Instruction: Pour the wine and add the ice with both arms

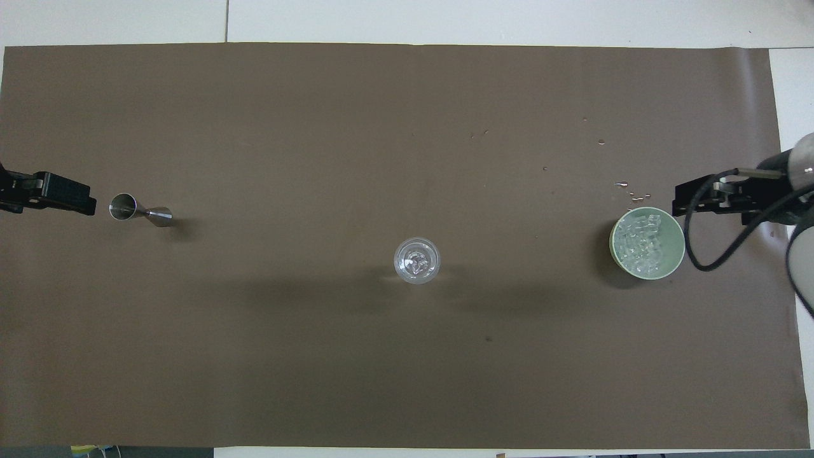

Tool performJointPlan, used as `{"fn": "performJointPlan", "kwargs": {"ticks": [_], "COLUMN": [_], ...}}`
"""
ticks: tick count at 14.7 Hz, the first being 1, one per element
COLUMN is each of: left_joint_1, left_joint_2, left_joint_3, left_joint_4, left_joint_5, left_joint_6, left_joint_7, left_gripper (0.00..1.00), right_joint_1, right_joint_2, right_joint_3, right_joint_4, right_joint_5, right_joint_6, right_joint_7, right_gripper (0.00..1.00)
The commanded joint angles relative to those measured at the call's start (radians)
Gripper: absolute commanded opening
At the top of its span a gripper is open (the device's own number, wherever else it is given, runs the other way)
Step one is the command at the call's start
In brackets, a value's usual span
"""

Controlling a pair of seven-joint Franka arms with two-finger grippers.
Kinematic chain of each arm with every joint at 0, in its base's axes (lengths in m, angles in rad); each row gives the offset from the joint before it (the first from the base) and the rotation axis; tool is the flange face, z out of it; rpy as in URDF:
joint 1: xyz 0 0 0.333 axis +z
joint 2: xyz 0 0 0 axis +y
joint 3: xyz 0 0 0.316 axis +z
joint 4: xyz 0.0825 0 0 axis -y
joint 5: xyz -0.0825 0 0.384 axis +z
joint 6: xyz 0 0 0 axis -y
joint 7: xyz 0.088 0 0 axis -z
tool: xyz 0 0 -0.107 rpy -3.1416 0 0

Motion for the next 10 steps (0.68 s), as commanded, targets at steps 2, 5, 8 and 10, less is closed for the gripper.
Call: {"fn": "performJointPlan", "kwargs": {"ticks": [2, 5, 8, 10], "left_joint_1": [0.005, 0.005, 0.005, 0.005], "left_joint_2": [-0.026, -0.026, -0.026, -0.026], "left_joint_3": [-0.003, -0.003, -0.003, -0.003], "left_joint_4": [-0.023, -0.023, -0.023, -0.023], "left_joint_5": [0.020, 0.020, 0.018, 0.020], "left_joint_6": [-0.009, -0.009, -0.009, -0.007], "left_joint_7": [0.009, 0.009, 0.009, 0.009], "left_gripper": [1.00, 1.00, 1.00, 1.00], "right_joint_1": [-0.022, -0.025, -0.025, -0.030], "right_joint_2": [0.054, 0.058, 0.029, 0.022], "right_joint_3": [-0.029, -0.059, -0.059, -0.059], "right_joint_4": [0.181, 0.223, 0.151, 0.155], "right_joint_5": [-0.013, -0.037, -0.037, -0.037], "right_joint_6": [-0.194, -0.229, -0.181, -0.183], "right_joint_7": [-0.059, -0.139, -0.150, -0.159], "right_gripper": [1.00, 1.00, 1.00, 1.00]}}
